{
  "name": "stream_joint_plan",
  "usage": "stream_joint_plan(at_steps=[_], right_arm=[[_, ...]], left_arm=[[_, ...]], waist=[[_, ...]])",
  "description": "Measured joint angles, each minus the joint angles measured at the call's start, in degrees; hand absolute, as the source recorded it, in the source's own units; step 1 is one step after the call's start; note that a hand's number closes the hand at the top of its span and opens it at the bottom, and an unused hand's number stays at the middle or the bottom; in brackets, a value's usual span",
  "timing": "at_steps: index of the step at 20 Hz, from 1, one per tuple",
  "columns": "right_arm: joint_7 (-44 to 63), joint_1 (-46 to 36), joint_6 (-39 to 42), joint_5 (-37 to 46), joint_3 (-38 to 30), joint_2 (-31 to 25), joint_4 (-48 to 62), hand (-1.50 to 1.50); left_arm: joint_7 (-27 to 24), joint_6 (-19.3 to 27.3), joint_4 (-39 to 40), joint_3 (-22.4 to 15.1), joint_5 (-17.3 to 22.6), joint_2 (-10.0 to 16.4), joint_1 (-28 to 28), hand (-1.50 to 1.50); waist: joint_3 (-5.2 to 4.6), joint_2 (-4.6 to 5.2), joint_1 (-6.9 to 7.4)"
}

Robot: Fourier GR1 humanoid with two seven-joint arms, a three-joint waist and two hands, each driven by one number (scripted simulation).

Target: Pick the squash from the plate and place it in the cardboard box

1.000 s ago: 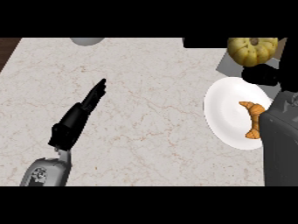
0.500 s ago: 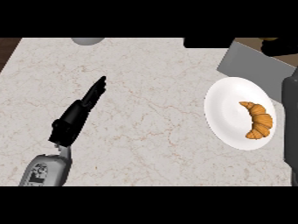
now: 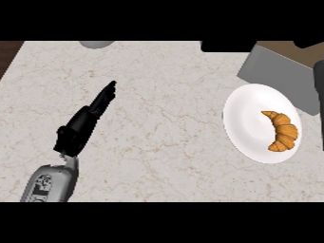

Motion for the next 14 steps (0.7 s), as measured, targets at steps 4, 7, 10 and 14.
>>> stream_joint_plan(at_steps=[4,7,10,14], right_arm=[[-3.5,-1.9,-5.2,0.3,-1.4,-2.5,11.0,1.5],[-5.8,-1.7,-9.0,-0.2,-2.3,-2.9,17.3,1.5],[-6.9,-2.3,-12.6,-2.9,-5.6,-2.9,23.4,-1.5],[-9.1,-2.8,-15.7,-7.6,-10.0,-2.5,29.3,-1.5]], left_arm=[[0.3,-0.5,-1.2,-0.5,0.0,0.0,0.7,0.0],[0.9,0.4,-0.4,-1.1,-1.0,-1.0,-0.5,0.0],[1.6,0.4,-0.1,-0.9,-0.9,-1.2,-1.7,0.0],[0.0,-0.4,0.5,-0.4,-0.5,-0.5,-1.1,0.0]], waist=[[0.01,0.15,0.46],[0.03,0.18,0.37],[0.06,0.38,0.74],[-0.03,0.33,0.94]])
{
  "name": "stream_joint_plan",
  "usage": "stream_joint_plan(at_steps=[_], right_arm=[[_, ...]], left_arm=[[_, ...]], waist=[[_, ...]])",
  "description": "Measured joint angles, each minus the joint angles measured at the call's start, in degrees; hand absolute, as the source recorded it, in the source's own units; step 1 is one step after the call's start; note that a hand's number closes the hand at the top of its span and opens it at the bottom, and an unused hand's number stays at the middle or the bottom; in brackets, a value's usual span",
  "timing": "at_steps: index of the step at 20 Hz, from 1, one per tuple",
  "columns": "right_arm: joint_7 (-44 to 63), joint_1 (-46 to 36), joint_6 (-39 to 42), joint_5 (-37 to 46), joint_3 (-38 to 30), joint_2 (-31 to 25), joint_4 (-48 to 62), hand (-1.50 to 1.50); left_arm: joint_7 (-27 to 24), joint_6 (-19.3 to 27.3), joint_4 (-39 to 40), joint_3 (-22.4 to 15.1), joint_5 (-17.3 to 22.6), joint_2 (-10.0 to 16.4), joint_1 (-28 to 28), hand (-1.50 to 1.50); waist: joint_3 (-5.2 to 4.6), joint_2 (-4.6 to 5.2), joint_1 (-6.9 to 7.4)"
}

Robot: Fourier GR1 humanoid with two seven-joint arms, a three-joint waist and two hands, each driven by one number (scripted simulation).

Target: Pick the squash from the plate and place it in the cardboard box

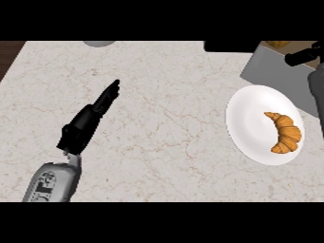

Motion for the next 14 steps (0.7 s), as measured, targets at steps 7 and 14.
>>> stream_joint_plan(at_steps=[7,14], right_arm=[[-10.8,-0.6,-7.2,-8.5,-6.5,-1.2,5.1,-1.5],[-23.4,0.9,-13.9,-22.0,-15.8,-0.1,0.7,-1.5]], left_arm=[[-0.2,-0.4,-0.2,0.5,0.3,0.3,0.3,0.0],[-0.4,0.2,-0.3,0.6,0.0,0.0,1.0,0.0]], waist=[[-0.2,-0.35,-0.06],[0.11,-0.31,-0.89]])
